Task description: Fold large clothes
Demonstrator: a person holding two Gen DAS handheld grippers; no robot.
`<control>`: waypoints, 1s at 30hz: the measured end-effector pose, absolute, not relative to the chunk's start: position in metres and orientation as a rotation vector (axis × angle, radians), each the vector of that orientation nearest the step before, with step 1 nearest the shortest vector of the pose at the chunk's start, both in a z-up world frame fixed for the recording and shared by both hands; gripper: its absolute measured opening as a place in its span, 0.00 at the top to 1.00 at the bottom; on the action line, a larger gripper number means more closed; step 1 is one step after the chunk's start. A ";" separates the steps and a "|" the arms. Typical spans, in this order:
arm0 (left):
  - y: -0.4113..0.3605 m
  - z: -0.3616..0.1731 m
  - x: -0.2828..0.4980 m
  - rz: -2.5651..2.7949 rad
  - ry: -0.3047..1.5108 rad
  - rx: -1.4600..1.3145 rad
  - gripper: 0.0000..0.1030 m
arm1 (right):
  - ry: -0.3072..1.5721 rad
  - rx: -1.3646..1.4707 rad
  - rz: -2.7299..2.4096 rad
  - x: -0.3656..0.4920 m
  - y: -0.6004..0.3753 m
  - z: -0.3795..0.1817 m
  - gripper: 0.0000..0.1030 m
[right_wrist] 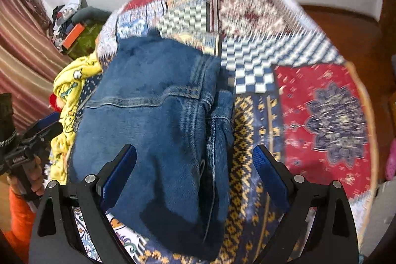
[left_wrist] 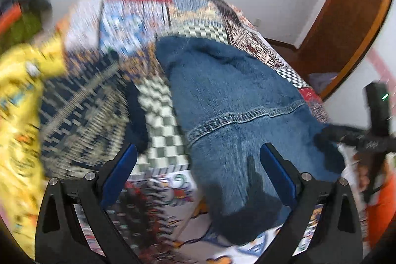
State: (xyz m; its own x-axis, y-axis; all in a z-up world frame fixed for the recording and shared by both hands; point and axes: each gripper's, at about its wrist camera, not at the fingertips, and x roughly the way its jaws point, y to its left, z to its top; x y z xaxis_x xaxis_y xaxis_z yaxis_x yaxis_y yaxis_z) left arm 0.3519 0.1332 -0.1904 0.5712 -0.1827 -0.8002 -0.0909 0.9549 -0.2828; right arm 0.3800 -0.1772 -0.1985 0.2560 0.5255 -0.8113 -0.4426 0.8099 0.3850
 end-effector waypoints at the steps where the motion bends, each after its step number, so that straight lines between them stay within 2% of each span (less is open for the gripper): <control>1: 0.135 -0.196 0.357 -0.074 0.984 -0.342 0.03 | 1.171 0.098 0.671 0.387 -0.175 -0.207 0.09; 13: 0.137 -0.255 0.419 -0.232 1.136 -0.623 0.03 | 1.357 0.306 0.852 0.443 -0.165 -0.256 0.07; 19: 0.131 -0.269 0.431 -0.289 1.165 -0.687 0.03 | 1.347 0.246 0.894 0.435 -0.144 -0.250 0.07; 21: 0.129 -0.268 0.431 -0.297 1.167 -0.689 0.07 | 1.335 0.205 0.895 0.437 -0.142 -0.249 0.09; 24: 0.126 -0.262 0.431 -0.297 1.157 -0.650 0.18 | 1.324 0.197 0.879 0.434 -0.142 -0.244 0.19; 26: 0.124 -0.255 0.426 -0.301 1.146 -0.621 0.29 | 1.318 0.213 0.860 0.433 -0.146 -0.239 0.38; 29: 0.119 -0.239 0.417 -0.318 1.123 -0.591 0.42 | 1.312 0.241 0.844 0.427 -0.150 -0.227 0.60; 30: 0.118 -0.234 0.414 -0.324 1.115 -0.586 0.44 | 1.308 0.245 0.848 0.422 -0.150 -0.220 0.64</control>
